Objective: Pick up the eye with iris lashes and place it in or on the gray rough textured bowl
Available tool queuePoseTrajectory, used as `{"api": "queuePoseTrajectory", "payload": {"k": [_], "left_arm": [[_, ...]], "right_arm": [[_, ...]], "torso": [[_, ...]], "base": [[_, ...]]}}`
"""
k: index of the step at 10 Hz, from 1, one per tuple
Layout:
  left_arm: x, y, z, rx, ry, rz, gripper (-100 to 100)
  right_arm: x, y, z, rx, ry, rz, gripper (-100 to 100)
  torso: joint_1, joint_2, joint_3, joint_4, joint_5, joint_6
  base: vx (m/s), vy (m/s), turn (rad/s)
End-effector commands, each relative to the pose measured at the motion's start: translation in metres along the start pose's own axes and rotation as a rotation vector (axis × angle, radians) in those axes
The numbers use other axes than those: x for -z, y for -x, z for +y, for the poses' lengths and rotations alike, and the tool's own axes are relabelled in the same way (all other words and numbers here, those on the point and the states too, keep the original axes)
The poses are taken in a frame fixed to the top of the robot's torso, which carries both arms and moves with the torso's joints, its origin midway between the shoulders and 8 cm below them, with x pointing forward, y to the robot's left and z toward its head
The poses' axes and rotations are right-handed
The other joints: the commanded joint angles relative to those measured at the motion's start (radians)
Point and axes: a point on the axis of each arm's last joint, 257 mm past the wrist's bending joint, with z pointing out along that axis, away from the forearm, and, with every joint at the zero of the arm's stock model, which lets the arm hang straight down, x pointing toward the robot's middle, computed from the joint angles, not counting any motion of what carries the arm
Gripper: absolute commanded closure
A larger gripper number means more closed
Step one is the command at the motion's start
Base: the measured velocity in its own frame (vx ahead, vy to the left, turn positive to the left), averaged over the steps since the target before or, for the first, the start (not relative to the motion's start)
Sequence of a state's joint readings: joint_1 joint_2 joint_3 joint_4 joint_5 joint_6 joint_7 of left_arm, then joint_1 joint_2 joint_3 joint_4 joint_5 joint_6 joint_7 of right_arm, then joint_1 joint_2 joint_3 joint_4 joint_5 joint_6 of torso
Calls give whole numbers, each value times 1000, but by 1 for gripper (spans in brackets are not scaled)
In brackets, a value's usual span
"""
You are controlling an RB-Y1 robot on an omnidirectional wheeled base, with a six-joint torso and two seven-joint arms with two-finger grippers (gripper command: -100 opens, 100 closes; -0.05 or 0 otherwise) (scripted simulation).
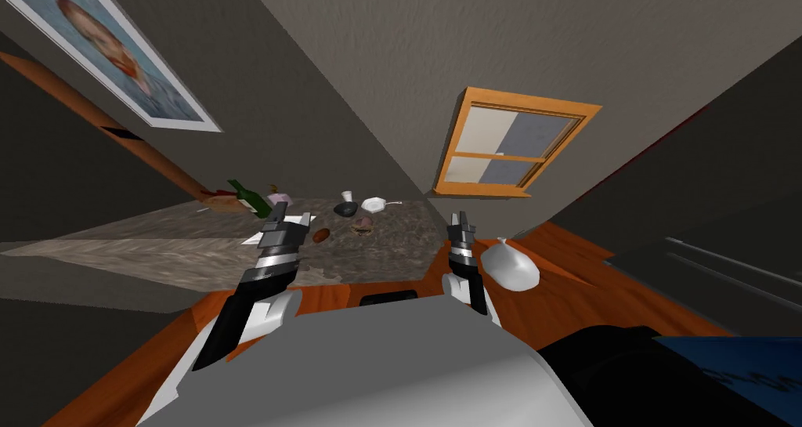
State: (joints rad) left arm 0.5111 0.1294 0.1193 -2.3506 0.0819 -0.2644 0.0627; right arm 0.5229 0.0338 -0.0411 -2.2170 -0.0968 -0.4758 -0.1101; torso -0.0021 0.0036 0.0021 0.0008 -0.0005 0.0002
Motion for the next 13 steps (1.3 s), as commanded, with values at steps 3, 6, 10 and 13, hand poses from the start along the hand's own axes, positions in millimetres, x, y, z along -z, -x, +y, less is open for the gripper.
{"api": "queuePoseTrajectory", "payload": {"k": [3,6,10,13], "left_arm": [[2,13,15,-6,72,-16,-100],[4,30,29,-10,149,-40,-100],[8,47,44,-8,234,-70,-100],[13,56,55,-5,292,-88,-100]], "right_arm": [[0,0,0,0,0,0,0],[0,0,0,0,0,0,0],[0,0,0,0,0,0,0],[0,0,0,0,0,0,0]], "torso": [[0,0,0,0,0,0],[0,0,0,0,0,0],[1,-1,0,0,0,-1],[0,-1,0,0,0,0]], "base": [[-40,-35,-93],[-44,-45,-129],[-33,-36,-119],[-29,-36,-100]]}}
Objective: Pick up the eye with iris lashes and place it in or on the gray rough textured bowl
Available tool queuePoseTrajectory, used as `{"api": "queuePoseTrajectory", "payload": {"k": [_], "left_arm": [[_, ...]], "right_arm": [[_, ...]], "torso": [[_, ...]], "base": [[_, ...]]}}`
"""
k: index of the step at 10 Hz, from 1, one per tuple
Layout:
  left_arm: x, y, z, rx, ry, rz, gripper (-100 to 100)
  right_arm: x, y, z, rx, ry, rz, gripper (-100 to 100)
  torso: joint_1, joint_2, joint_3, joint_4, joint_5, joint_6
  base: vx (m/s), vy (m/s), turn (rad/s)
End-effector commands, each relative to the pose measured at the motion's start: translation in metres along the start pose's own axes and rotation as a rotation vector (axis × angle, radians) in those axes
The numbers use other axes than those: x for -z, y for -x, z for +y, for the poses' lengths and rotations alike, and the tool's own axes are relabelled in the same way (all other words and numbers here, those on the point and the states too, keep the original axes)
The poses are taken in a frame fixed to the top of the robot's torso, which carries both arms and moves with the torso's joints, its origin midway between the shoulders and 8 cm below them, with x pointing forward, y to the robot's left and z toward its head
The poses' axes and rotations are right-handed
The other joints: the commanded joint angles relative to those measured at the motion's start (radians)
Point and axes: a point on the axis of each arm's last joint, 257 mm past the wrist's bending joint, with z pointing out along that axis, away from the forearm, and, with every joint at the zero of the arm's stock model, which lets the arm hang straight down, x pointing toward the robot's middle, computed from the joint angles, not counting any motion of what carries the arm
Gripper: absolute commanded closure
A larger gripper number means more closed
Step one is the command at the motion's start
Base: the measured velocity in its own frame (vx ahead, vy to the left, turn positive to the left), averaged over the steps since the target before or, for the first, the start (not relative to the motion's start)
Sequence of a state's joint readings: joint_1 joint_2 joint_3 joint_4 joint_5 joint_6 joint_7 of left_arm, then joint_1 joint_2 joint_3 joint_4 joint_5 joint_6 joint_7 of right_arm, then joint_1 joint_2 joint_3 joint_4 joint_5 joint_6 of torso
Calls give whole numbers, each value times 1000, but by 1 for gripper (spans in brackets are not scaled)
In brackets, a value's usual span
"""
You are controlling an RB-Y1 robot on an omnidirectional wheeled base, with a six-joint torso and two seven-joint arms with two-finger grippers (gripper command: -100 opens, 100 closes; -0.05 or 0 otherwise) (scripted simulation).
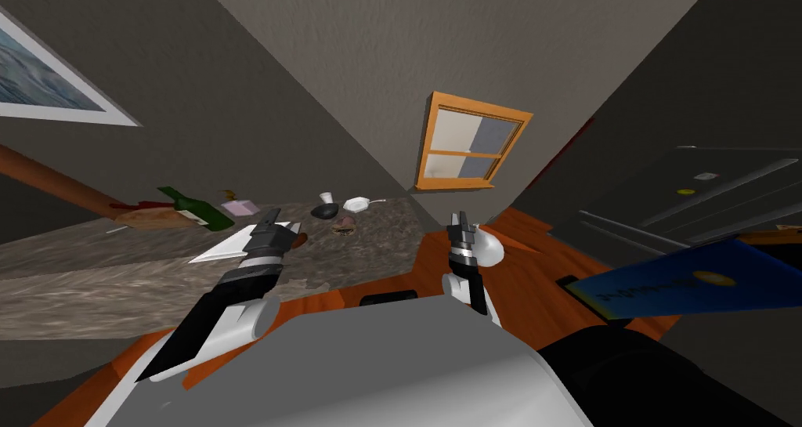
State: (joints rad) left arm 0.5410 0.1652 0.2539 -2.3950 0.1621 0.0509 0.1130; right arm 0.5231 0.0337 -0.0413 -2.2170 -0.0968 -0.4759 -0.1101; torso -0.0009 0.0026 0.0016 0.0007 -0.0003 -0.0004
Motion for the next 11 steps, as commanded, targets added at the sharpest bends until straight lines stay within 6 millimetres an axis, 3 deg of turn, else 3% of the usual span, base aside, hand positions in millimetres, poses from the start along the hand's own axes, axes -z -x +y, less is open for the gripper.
{"api": "queuePoseTrajectory", "payload": {"k": [1,11], "left_arm": [[1,8,6,6,37,-17,-100],[15,44,54,49,274,-99,-100]], "right_arm": [[0,0,0,0,0,0,0],[0,0,0,0,0,0,0]], "torso": [[0,0,0,0,0,0],[2,-1,-1,0,0,0]], "base": [[-30,-32,-153],[-15,-20,-120]]}}
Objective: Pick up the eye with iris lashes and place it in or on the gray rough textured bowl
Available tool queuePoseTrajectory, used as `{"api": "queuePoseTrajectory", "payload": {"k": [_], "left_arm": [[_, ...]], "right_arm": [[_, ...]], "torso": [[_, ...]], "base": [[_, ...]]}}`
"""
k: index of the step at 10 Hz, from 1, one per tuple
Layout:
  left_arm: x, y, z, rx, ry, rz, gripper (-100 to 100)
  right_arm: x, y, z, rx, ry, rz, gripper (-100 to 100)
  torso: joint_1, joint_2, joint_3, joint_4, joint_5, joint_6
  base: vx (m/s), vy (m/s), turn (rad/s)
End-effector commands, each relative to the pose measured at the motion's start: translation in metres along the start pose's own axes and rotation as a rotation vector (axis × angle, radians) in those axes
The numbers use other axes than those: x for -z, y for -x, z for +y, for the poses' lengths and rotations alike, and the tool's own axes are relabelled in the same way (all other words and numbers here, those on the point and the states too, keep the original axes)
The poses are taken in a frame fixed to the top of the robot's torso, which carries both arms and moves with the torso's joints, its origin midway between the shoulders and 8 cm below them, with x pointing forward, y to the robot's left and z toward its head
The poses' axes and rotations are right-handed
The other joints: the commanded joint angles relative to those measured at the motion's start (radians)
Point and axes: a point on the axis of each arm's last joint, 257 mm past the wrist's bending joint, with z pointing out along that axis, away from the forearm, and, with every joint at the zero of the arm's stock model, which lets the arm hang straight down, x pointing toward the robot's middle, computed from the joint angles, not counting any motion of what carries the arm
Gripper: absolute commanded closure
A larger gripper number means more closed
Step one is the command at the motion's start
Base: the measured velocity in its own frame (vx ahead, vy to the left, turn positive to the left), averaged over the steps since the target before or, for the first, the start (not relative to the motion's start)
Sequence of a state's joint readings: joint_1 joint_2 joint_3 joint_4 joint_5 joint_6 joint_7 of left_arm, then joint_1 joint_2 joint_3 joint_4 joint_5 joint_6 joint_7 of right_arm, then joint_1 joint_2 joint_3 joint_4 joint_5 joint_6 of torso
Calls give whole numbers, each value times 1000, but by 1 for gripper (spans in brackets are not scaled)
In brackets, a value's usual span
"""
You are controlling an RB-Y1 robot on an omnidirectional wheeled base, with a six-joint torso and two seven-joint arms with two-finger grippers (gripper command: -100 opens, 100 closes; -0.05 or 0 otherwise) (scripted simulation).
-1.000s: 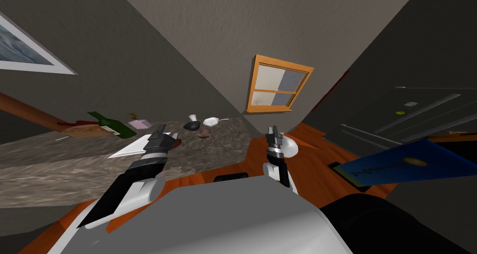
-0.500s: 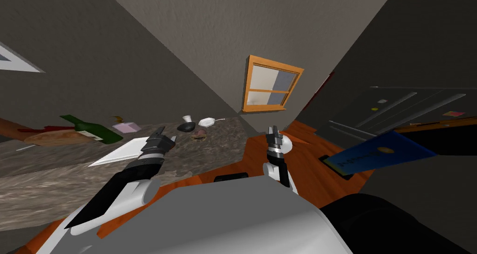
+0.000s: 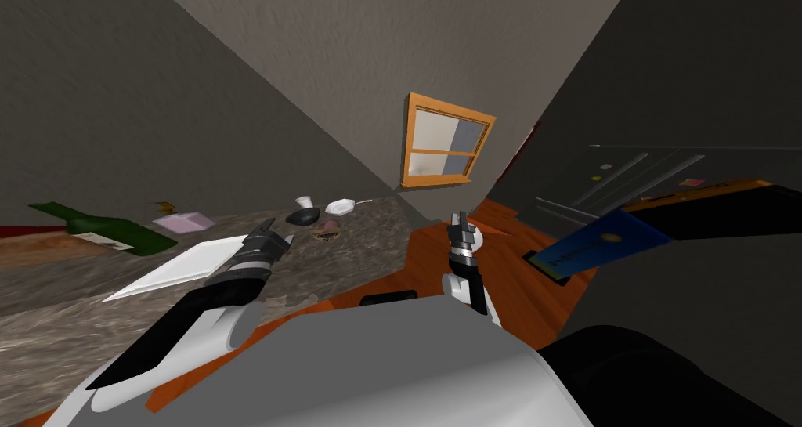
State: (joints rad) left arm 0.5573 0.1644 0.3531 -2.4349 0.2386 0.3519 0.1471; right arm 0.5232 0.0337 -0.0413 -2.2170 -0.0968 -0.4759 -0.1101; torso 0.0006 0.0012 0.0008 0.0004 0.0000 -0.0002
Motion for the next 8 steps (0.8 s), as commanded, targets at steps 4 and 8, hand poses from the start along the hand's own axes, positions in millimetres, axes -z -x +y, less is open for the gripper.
{"api": "queuePoseTrajectory", "payload": {"k": [4,8], "left_arm": [[4,14,24,26,113,-33,-100],[9,23,43,45,201,-54,-100]], "right_arm": [[0,0,0,0,0,0,0],[0,0,0,0,0,0,0]], "torso": [[1,0,0,0,0,0],[1,-1,0,0,0,-1]], "base": [[-2,-4,-109],[3,7,-106]]}}
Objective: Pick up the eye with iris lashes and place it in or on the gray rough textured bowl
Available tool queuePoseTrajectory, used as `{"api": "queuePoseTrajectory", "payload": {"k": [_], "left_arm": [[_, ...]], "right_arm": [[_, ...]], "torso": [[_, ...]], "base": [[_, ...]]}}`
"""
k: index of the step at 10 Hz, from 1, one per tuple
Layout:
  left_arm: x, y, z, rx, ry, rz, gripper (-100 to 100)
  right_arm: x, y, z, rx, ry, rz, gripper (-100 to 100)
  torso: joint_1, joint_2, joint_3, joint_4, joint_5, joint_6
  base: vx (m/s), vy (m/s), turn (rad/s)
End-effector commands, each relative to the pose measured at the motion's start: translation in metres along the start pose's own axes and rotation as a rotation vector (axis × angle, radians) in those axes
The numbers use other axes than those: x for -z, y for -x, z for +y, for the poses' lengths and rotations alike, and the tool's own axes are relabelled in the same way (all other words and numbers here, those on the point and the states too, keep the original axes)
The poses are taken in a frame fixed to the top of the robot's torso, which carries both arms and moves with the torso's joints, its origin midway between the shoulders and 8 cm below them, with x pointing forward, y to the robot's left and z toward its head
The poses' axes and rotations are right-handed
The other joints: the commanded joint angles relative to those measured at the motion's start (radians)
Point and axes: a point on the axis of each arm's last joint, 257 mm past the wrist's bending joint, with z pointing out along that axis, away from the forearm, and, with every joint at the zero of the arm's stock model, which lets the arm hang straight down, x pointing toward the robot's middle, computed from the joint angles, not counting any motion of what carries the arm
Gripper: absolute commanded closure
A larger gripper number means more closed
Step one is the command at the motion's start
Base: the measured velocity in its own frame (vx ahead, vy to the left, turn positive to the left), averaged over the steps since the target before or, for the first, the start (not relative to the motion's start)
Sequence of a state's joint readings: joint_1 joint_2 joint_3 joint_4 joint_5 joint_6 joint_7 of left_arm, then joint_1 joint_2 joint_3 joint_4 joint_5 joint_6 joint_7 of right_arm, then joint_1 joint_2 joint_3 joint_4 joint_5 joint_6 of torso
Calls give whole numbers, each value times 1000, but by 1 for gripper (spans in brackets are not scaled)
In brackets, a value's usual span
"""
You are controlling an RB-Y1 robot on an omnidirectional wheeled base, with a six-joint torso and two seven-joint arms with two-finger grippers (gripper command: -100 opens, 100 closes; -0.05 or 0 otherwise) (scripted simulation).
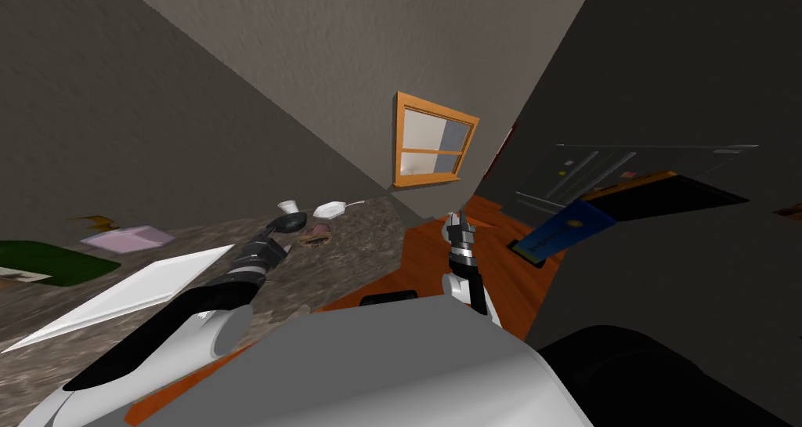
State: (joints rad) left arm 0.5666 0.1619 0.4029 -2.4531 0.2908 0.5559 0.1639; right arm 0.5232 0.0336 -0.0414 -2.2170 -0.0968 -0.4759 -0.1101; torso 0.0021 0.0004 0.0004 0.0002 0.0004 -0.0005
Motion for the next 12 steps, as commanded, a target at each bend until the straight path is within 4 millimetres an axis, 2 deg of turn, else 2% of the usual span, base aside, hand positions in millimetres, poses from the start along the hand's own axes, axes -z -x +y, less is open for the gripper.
{"api": "queuePoseTrajectory", "payload": {"k": [1,7,12], "left_arm": [[0,3,6,5,32,-6,-100],[6,14,42,32,191,-29,-100],[14,16,72,50,322,-30,-100]], "right_arm": [[0,0,0,0,0,0,0],[0,0,0,0,0,0,0],[0,0,0,0,0,0,0]], "torso": [[0,0,0,0,0,0],[2,-1,0,0,0,-1],[4,-2,-1,0,1,0]], "base": [[4,13,-64],[11,28,-106],[21,61,-117]]}}
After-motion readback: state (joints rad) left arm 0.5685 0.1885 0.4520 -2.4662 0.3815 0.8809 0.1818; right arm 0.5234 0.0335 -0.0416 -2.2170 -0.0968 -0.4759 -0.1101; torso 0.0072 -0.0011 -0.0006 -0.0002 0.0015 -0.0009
